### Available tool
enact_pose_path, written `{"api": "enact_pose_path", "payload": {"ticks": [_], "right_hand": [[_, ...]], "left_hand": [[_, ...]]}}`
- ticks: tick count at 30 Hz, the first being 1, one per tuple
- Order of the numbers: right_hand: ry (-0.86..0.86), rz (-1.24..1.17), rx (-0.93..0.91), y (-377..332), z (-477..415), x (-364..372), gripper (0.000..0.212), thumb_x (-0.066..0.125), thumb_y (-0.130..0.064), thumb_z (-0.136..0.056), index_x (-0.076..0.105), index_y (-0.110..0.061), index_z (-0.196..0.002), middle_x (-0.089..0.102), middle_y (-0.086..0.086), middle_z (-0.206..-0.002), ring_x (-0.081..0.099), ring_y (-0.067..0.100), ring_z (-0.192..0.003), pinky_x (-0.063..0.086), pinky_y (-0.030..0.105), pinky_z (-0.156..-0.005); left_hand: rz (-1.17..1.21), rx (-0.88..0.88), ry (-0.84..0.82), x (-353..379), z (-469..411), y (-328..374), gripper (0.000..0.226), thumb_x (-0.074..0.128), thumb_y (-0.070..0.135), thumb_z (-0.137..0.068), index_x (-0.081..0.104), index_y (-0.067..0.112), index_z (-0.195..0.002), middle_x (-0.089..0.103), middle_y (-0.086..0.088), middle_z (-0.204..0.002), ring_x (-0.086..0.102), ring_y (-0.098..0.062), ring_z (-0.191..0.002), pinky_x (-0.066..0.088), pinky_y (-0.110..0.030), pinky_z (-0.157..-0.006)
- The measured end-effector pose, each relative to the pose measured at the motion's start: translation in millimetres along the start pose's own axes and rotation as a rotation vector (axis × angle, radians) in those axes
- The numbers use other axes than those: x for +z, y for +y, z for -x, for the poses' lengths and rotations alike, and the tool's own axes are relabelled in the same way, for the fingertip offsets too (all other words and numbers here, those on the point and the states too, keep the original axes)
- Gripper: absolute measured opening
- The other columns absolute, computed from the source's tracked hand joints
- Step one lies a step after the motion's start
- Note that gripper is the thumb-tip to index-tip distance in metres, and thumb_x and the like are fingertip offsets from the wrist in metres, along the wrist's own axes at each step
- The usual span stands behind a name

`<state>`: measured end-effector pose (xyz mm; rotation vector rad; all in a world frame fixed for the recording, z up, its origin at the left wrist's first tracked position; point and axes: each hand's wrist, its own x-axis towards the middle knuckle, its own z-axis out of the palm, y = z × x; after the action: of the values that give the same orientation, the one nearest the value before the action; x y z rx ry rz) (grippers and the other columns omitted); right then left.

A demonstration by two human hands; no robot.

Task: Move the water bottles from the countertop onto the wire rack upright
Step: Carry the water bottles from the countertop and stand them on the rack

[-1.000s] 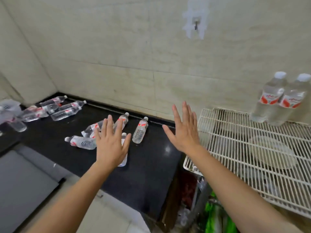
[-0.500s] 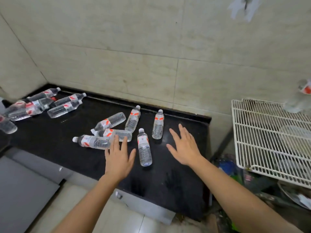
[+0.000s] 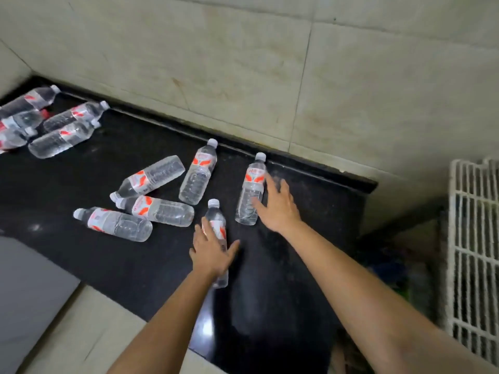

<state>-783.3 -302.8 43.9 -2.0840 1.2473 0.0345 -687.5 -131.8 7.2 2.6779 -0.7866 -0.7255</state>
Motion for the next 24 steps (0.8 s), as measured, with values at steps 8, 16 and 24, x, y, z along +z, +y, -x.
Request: {"api": "enact_pose_path", "payload": {"ticks": [8,16,24], "right_hand": [[0.028,0.016,0.106,-16,-89,49,0.115,0.059,-0.075,-0.083,-0.012,-0.031,-0.161,0.026,0.023,-0.152,0.039,0.044,-0.133,0.044,0.052,-0.099],[-0.080,0.042,-0.048,-27,-123,57,0.107,0.066,-0.057,-0.085,-0.010,-0.043,-0.159,0.033,0.017,-0.143,0.044,0.041,-0.128,0.045,0.050,-0.096],[-0.037,0.055,0.121,9,-30,63,0.109,0.066,-0.053,-0.085,-0.017,-0.048,-0.155,0.037,0.014,-0.140,0.046,0.036,-0.125,0.048,0.046,-0.092]], "left_hand": [[-0.155,-0.082,0.125,34,-19,9,0.096,0.058,0.037,-0.089,-0.003,0.010,-0.158,0.030,-0.019,-0.151,0.041,-0.040,-0.127,0.041,-0.053,-0.097],[-0.169,-0.047,0.120,34,-29,2,0.097,0.057,0.040,-0.088,-0.003,0.008,-0.157,0.032,-0.020,-0.151,0.042,-0.040,-0.128,0.044,-0.054,-0.095],[-0.109,0.046,0.106,26,-34,-6,0.095,0.054,0.042,-0.091,-0.006,0.009,-0.158,0.028,-0.019,-0.152,0.042,-0.039,-0.126,0.041,-0.053,-0.097]]}}
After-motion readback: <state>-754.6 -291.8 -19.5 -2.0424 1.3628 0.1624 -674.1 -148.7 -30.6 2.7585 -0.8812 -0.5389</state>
